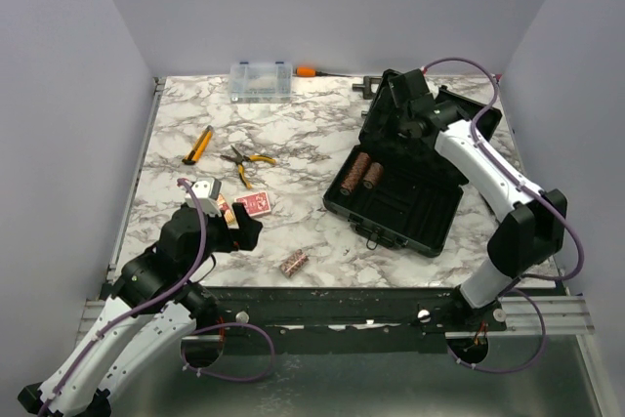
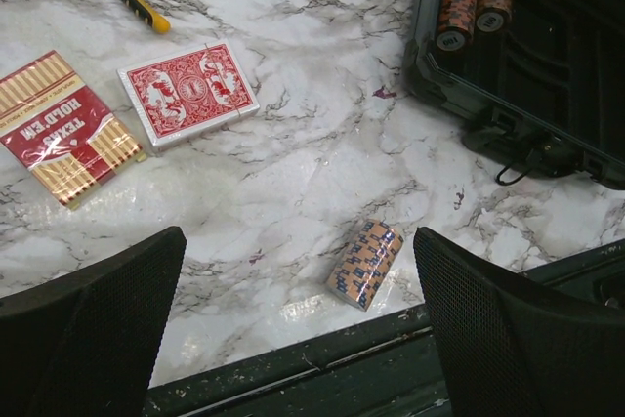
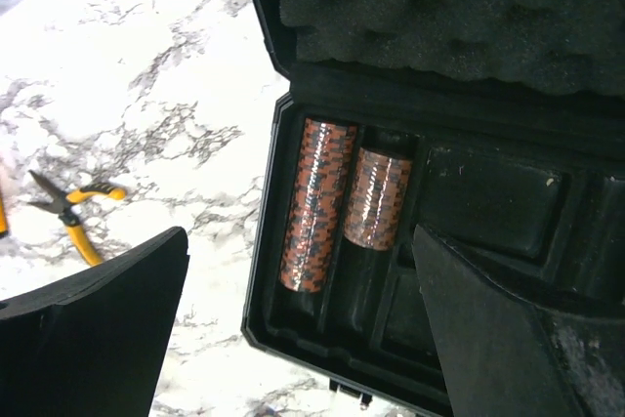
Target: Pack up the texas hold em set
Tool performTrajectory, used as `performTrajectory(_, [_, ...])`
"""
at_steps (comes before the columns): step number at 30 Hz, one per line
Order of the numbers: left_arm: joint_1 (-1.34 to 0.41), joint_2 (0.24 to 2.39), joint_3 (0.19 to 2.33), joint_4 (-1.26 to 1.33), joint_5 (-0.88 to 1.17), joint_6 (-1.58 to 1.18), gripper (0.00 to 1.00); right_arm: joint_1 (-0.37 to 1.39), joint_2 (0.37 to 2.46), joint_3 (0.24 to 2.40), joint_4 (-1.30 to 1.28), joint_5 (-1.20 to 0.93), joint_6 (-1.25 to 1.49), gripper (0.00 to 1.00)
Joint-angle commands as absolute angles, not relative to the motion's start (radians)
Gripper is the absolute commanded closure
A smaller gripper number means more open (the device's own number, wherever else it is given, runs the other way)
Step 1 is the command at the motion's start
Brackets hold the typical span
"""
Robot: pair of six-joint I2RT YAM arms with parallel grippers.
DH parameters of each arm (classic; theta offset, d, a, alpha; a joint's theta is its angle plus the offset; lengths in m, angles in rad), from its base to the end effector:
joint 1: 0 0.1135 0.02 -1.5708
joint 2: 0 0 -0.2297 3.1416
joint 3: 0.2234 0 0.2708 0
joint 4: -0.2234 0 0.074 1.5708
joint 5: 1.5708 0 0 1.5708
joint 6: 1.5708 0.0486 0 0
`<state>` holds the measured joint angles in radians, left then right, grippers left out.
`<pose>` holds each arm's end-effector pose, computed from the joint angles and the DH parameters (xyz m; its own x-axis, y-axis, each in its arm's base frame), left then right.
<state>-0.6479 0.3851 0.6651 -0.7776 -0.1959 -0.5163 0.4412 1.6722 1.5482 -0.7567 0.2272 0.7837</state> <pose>0.1263 -0.0837 0.2723 -0.5559 -0.1865 -0.8101 0.2083 0.9121 -0.3530 0.3573 0.1566 0.2753 -0.6961 0.4319 -0.5735 0.2894 0.8999 0.3263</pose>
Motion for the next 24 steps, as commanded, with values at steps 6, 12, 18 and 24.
performTrajectory(6, [-0.642, 0.378, 0.659, -0.714, -0.135, -0.416, 0.01, 0.439, 1.440, 1.348, -0.676, 0.198, 0.804, 0.00])
performTrajectory(12, [-0.643, 0.462, 0.678, -0.684, 0.012, -0.403, 0.03, 0.438, 1.328, 1.226, -0.618, 0.141, 0.826, 0.00])
performTrajectory(18, [-0.642, 0.574, 0.676, -0.648, 0.165, -0.401, 0.09, 0.439, 1.309, 1.216, -0.703, 0.120, 0.797, 0.00])
performTrajectory(24, [-0.660, 0.720, 0.695, -0.652, 0.219, -0.406, 0.20, 0.439, 1.227, 1.147, -0.712, 0.132, 0.795, 0.00])
